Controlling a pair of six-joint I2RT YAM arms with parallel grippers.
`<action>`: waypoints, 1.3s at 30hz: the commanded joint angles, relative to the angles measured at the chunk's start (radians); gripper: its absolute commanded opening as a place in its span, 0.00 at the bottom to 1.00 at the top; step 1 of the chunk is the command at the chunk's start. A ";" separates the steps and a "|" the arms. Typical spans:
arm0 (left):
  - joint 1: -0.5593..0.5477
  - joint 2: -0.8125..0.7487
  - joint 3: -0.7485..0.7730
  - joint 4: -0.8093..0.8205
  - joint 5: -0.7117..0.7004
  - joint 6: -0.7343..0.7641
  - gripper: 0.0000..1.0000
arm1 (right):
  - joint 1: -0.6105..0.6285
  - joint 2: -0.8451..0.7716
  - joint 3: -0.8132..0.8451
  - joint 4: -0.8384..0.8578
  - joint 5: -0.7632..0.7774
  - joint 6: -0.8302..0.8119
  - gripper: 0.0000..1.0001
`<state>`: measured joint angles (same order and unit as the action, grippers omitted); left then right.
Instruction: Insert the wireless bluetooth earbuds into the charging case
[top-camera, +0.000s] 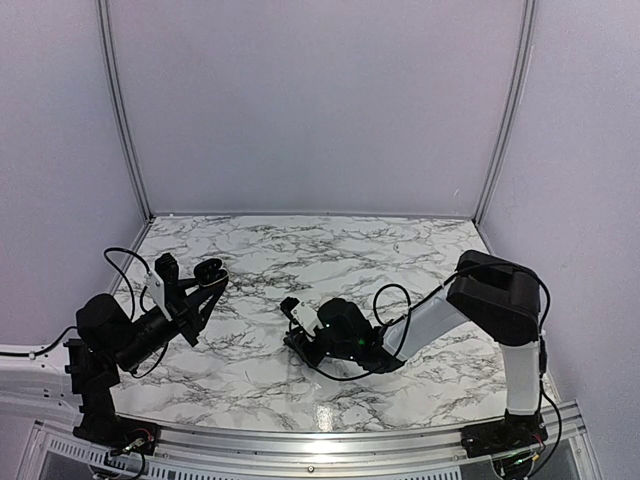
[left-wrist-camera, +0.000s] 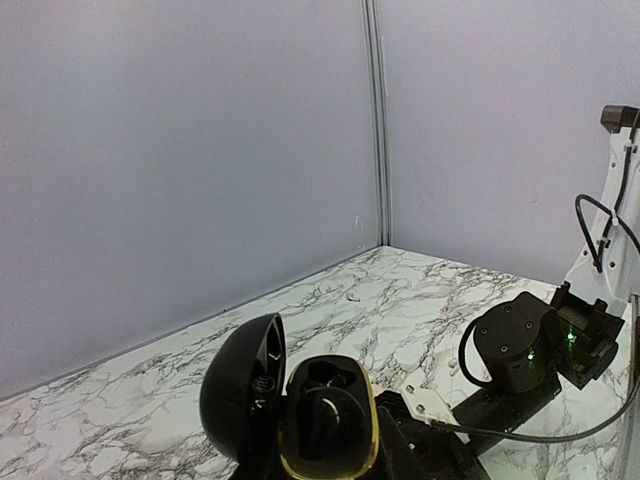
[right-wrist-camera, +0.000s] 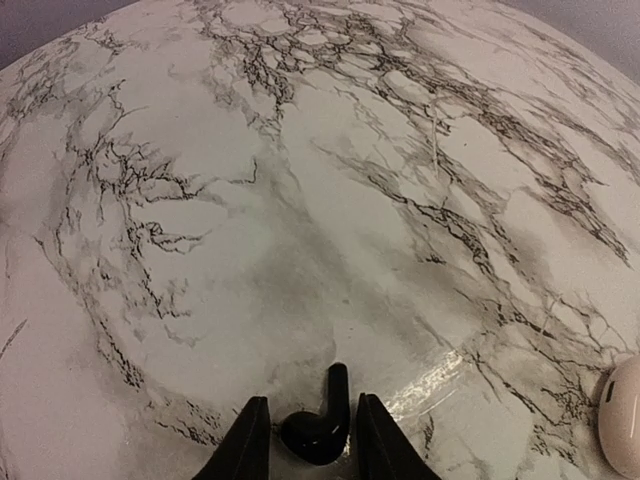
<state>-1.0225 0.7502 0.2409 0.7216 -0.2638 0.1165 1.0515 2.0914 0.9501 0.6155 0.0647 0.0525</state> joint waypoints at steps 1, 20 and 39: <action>0.006 -0.014 0.000 0.033 -0.010 0.010 0.00 | -0.001 0.045 -0.010 -0.062 0.034 0.000 0.29; 0.008 -0.007 -0.019 0.025 0.046 0.011 0.00 | -0.002 -0.199 -0.024 -0.217 -0.053 -0.042 0.13; -0.010 -0.054 -0.038 -0.070 0.438 0.229 0.00 | 0.057 -0.740 0.086 -0.793 -0.366 -0.208 0.13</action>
<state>-1.0199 0.7116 0.1936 0.6750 0.1143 0.2714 1.0718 1.4071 0.9543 -0.0170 -0.2455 -0.1112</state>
